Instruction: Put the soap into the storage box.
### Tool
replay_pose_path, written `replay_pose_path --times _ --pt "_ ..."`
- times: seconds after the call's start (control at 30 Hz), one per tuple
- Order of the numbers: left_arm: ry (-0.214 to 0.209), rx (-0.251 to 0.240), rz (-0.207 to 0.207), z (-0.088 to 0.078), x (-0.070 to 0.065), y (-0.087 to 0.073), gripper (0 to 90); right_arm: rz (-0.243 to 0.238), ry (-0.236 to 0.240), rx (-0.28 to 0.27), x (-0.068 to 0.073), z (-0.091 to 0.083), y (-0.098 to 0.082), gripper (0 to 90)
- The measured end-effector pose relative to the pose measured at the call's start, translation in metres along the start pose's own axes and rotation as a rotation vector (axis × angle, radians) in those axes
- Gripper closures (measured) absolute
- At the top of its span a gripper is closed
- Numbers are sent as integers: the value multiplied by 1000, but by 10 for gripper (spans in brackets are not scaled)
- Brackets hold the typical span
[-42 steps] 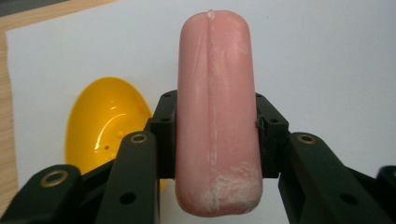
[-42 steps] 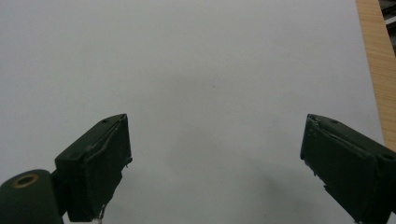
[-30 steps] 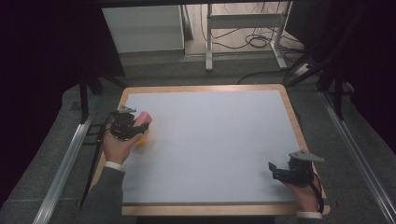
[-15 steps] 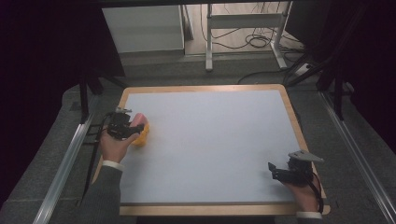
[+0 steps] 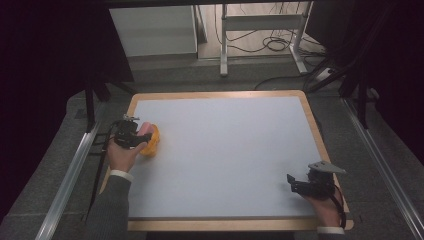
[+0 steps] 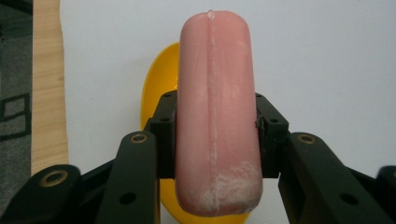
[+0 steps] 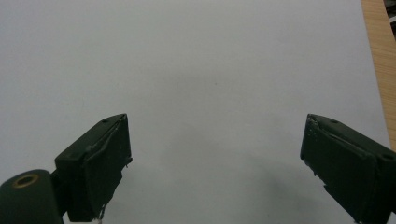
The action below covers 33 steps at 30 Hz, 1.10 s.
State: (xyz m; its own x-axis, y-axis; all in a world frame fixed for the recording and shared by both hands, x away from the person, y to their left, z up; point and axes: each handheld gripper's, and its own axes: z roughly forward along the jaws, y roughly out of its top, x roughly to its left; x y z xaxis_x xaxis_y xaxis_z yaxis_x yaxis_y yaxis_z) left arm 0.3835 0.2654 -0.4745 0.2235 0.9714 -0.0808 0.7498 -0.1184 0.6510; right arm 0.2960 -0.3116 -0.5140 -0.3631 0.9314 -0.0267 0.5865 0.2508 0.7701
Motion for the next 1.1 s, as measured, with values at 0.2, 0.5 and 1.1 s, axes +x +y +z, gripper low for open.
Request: replay_pose_path --times 0.2,0.5,1.1 --pt "2 23 -15 12 2 -3 603 -2 -2 1 1 0 0 82" --pt "-2 46 -10 21 0 -5 602 -7 1 7 2 2 0 81" --pt "-87 -84 48 -22 -16 -10 224 -10 -6 3 3 1 0 82"
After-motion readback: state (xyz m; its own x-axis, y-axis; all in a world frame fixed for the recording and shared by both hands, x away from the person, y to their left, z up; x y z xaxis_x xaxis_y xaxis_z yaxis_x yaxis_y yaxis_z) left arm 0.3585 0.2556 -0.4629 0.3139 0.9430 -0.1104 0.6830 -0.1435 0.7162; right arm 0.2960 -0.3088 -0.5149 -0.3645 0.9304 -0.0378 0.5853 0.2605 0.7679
